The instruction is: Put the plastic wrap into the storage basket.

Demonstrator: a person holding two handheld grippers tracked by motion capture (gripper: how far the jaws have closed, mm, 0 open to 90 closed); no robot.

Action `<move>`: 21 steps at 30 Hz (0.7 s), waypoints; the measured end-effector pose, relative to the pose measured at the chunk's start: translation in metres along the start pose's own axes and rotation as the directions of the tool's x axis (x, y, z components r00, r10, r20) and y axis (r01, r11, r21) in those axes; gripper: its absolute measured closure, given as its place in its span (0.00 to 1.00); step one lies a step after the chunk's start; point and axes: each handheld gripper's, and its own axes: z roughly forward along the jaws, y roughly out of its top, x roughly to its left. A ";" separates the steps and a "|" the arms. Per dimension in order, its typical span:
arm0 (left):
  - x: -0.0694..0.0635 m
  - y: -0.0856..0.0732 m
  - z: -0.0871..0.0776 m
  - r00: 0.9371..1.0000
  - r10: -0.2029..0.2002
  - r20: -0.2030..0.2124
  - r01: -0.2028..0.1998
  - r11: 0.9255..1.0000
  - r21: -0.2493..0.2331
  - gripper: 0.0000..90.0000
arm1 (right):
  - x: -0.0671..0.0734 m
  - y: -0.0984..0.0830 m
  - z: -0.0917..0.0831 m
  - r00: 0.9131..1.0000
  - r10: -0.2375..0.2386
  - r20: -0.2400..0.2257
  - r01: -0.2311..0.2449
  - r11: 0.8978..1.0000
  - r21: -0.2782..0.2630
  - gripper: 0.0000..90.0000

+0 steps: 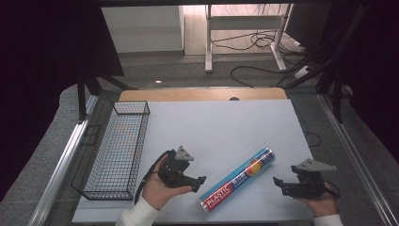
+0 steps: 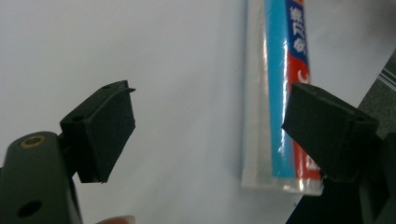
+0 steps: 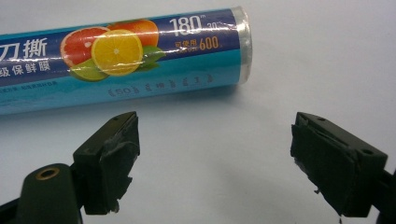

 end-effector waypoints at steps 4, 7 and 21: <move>-0.009 0.015 0.010 1.000 0.012 0.024 -0.013 1.000 0.009 0.18 | -0.001 0.000 0.000 1.000 -0.001 0.002 0.001 1.000 0.001 0.18; -0.015 0.025 0.017 0.999 0.022 0.034 -0.022 1.000 0.009 0.18 | -0.001 0.000 0.001 1.000 -0.001 0.002 0.001 1.000 0.000 0.18; -0.037 0.055 0.048 0.995 0.046 0.087 -0.050 0.998 0.048 0.18 | -0.003 -0.001 -0.001 1.000 0.007 0.005 -0.007 1.000 -0.006 0.18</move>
